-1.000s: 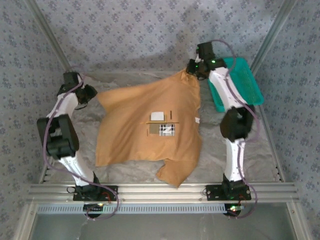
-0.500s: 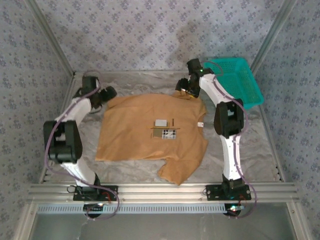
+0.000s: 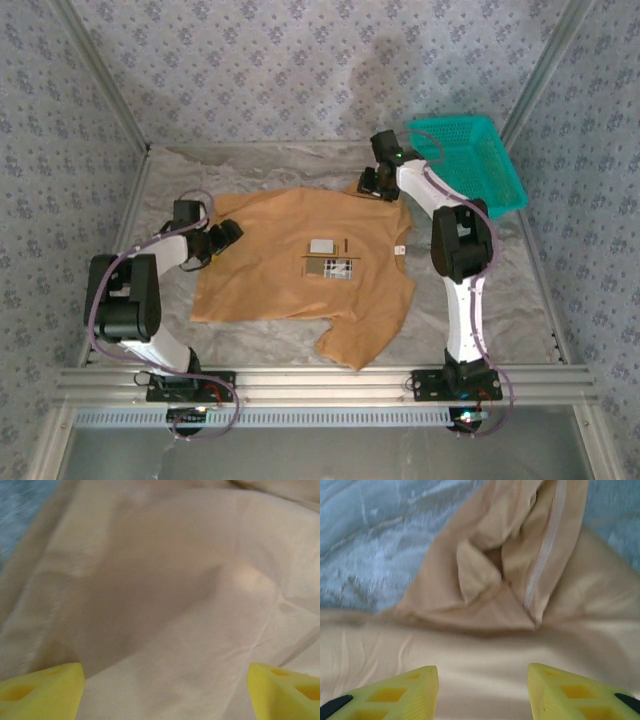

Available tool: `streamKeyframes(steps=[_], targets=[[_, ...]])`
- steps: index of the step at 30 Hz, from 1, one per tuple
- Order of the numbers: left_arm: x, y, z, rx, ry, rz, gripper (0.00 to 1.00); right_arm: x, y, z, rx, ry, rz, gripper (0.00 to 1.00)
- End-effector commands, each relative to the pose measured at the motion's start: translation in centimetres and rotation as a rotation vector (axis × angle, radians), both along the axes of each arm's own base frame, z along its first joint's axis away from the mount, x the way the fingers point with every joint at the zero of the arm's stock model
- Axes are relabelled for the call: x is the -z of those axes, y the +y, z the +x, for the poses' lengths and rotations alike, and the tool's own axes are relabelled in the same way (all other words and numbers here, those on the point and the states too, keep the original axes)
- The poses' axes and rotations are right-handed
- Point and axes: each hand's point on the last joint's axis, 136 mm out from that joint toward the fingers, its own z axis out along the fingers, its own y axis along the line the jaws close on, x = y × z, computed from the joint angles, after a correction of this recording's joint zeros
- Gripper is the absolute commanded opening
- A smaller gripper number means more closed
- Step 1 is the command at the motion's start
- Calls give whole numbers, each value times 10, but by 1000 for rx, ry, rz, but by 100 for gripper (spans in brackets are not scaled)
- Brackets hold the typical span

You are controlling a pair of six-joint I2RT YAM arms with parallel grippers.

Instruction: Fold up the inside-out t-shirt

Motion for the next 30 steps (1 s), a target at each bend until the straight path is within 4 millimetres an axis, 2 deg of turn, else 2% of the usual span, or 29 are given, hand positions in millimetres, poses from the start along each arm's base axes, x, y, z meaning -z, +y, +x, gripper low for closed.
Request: streamKeyframes(steps=[1,4,11,12,15,17,18,20,23,25,27,30], targets=[[-7,3,-4,6,-26,19,84,10,-5,28,47,-21,-74,51],[-14,-2,-1,20,-42,-7,83,23,-3,37,46,15,-94,51],[-27,-4,-1,31,-68,-13,80,41,-2,50,53,4,-93,51],[-27,-4,-2,30,-69,-14,80,43,0,52,48,-1,-89,47],[-26,-4,-3,32,-68,-10,78,42,4,56,33,-16,-87,16],[-22,-4,-5,33,-60,-9,76,35,6,58,21,-35,-98,2],[-21,-4,-5,34,-55,-9,76,27,7,58,16,-49,-107,0],[-17,-5,-6,38,-46,-8,76,10,7,60,12,-85,-142,0],[-15,-6,-6,37,-45,-9,75,-28,14,67,-3,-193,-176,0],[-12,-8,-6,40,-41,-7,75,-52,23,81,-20,-301,-174,0],[-10,-11,-5,43,-35,-14,74,-67,33,98,-24,-407,-151,0],[-7,-17,-8,53,-25,-19,74,-74,41,130,4,-529,-113,0]])
